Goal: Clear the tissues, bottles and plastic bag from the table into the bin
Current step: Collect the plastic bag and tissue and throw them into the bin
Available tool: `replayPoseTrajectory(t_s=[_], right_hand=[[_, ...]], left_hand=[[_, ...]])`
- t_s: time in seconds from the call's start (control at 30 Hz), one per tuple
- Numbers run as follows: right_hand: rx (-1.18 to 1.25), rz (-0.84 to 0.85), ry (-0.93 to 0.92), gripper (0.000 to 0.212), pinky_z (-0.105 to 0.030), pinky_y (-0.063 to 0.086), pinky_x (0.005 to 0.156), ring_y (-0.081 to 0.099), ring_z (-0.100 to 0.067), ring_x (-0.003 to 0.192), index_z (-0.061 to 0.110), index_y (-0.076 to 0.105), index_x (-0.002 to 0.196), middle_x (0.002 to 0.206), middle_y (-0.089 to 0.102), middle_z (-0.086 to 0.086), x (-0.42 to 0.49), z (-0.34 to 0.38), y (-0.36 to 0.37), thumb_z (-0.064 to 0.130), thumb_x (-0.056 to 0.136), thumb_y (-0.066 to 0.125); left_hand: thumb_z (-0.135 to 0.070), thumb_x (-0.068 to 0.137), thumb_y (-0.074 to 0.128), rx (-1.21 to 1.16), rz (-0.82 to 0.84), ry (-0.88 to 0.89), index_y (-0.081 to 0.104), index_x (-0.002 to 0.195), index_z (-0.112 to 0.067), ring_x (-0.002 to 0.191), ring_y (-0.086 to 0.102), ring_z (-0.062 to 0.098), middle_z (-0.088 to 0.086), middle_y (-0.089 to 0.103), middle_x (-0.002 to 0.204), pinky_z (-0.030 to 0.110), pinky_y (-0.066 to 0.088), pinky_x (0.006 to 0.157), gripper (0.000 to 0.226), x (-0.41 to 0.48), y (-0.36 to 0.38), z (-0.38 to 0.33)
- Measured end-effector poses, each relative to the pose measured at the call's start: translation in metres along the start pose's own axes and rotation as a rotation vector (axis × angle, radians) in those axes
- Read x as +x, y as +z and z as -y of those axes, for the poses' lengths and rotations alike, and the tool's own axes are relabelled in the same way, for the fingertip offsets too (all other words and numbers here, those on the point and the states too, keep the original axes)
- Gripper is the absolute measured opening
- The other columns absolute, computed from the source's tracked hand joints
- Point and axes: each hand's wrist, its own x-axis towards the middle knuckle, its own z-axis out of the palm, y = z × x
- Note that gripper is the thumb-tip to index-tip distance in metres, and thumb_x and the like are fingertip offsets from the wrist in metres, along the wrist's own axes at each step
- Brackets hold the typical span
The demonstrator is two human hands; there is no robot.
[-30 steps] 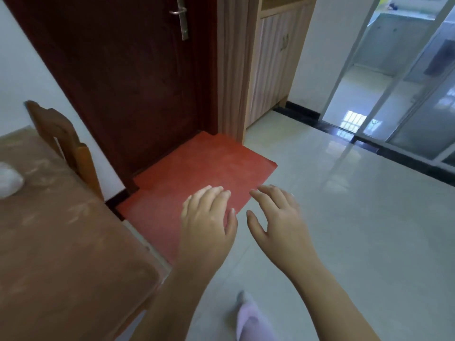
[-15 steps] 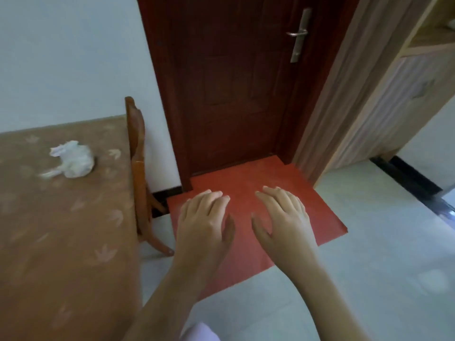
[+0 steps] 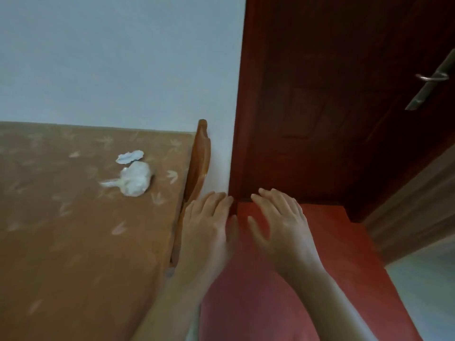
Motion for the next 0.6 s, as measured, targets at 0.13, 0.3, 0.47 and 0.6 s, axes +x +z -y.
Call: replayPoseTrajectory(t_s=[0.13, 0.3, 0.47, 0.6], right_hand=[[0.060, 0.057, -0.078, 0.043, -0.054, 0.044, 0.091, 0.054, -0.031, 0.113, 0.007, 0.063, 0.110, 0.114, 0.063, -0.011, 0.036, -0.003, 0.031, 0.033, 0.081, 0.045], [0.155, 0.096, -0.238, 0.040, -0.046, 0.044, 0.089, 0.057, -0.027, 0.105, 0.007, 0.064, 0.107, 0.108, 0.064, -0.010, 0.090, 0.003, 0.070, 0.031, 0.080, 0.047], [0.225, 0.165, -0.399, 0.042, -0.043, 0.042, 0.091, 0.057, -0.029, 0.107, 0.005, 0.064, 0.109, 0.111, 0.064, -0.012, 0.158, 0.003, 0.110, 0.031, 0.082, 0.047], [0.278, 0.245, -0.523, 0.043, -0.043, 0.042, 0.092, 0.055, -0.028, 0.110, 0.006, 0.062, 0.111, 0.113, 0.063, -0.011, 0.217, -0.002, 0.133, 0.032, 0.082, 0.044]], left_hand=[[-0.024, 0.082, 0.046, 0.067, -0.023, -0.088, 0.065, 0.102, -0.006, 0.103, 0.058, 0.027, 0.009, 0.066, 0.106, 0.038, 0.039, 0.092, 0.033, 0.022, 0.003, 0.025], [-0.025, 0.080, 0.047, 0.175, -0.041, -0.249, 0.065, 0.103, -0.009, 0.106, 0.057, 0.028, 0.007, 0.066, 0.107, 0.044, 0.045, 0.090, 0.034, 0.041, 0.008, 0.063], [-0.025, 0.077, 0.045, 0.274, -0.110, -0.394, 0.064, 0.104, -0.007, 0.098, 0.061, 0.031, 0.009, 0.066, 0.104, 0.043, 0.047, 0.083, 0.038, 0.073, 0.022, 0.097], [-0.026, 0.075, 0.046, 0.356, -0.175, -0.529, 0.065, 0.102, -0.007, 0.098, 0.061, 0.029, 0.009, 0.067, 0.104, 0.042, 0.047, 0.082, 0.038, 0.110, 0.032, 0.114]])
